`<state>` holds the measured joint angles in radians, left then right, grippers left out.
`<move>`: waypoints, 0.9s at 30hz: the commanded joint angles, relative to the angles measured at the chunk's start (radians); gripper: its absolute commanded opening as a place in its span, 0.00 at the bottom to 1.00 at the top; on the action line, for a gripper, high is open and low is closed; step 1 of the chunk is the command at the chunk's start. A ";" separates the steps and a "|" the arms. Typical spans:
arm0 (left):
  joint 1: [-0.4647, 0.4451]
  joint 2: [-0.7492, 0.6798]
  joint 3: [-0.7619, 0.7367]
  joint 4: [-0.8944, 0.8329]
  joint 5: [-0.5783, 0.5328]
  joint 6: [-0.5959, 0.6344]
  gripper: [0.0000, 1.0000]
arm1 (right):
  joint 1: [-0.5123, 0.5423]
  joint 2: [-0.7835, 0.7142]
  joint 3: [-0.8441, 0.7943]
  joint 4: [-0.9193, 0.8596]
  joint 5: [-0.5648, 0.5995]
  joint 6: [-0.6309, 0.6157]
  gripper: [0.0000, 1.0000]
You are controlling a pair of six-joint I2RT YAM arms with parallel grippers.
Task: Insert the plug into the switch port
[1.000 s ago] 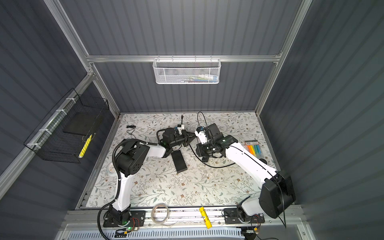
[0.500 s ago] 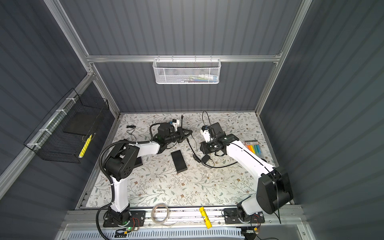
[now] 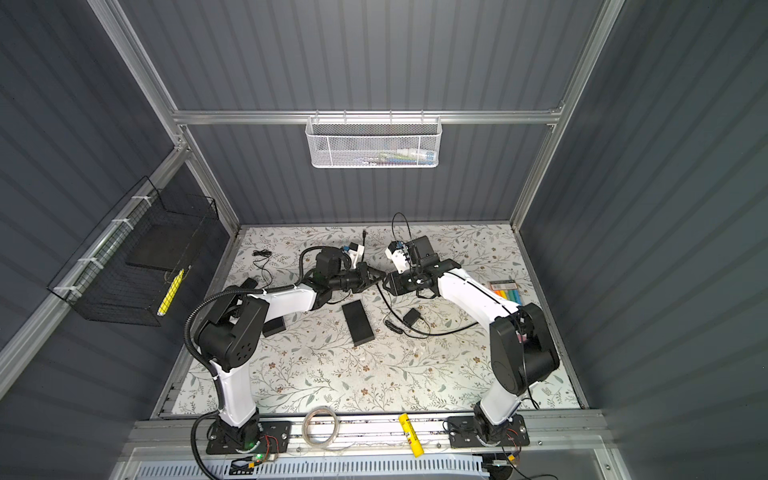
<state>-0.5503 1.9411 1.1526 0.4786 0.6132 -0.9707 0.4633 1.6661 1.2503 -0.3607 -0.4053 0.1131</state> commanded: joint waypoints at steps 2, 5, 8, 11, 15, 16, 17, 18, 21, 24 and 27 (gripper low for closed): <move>-0.006 -0.046 -0.004 -0.020 0.023 0.029 0.00 | 0.000 0.032 0.022 0.030 -0.035 -0.012 0.24; -0.006 -0.050 0.000 -0.014 0.022 0.019 0.00 | 0.000 0.045 0.019 0.046 -0.035 -0.007 0.24; -0.006 -0.050 0.001 0.005 0.031 -0.002 0.00 | -0.002 0.055 0.026 0.049 -0.022 -0.006 0.24; -0.006 -0.054 -0.005 0.006 0.033 -0.002 0.00 | -0.001 0.055 0.028 0.049 -0.013 -0.008 0.24; -0.005 -0.048 -0.002 0.019 0.040 -0.012 0.00 | 0.000 0.059 0.027 0.062 -0.007 -0.010 0.24; -0.005 -0.046 0.001 0.024 0.043 -0.014 0.00 | -0.001 0.060 0.029 0.061 -0.009 -0.009 0.23; -0.006 -0.044 0.001 0.027 0.044 -0.017 0.00 | -0.001 0.061 0.029 0.064 -0.011 -0.009 0.21; -0.007 -0.045 0.003 0.027 0.044 -0.017 0.00 | -0.001 0.065 0.028 0.065 -0.012 -0.007 0.20; -0.006 -0.045 0.008 0.028 0.047 -0.019 0.00 | -0.001 0.072 0.026 0.065 -0.017 -0.008 0.19; -0.007 -0.044 0.010 0.038 0.049 -0.025 0.00 | -0.001 0.072 0.023 0.070 -0.017 -0.005 0.16; -0.006 -0.038 0.008 0.052 0.051 -0.035 0.00 | 0.000 0.071 0.024 0.073 -0.019 -0.002 0.09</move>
<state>-0.5510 1.9240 1.1526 0.4923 0.6403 -0.9886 0.4637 1.7264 1.2579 -0.2989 -0.4206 0.1093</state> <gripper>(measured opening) 0.096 0.101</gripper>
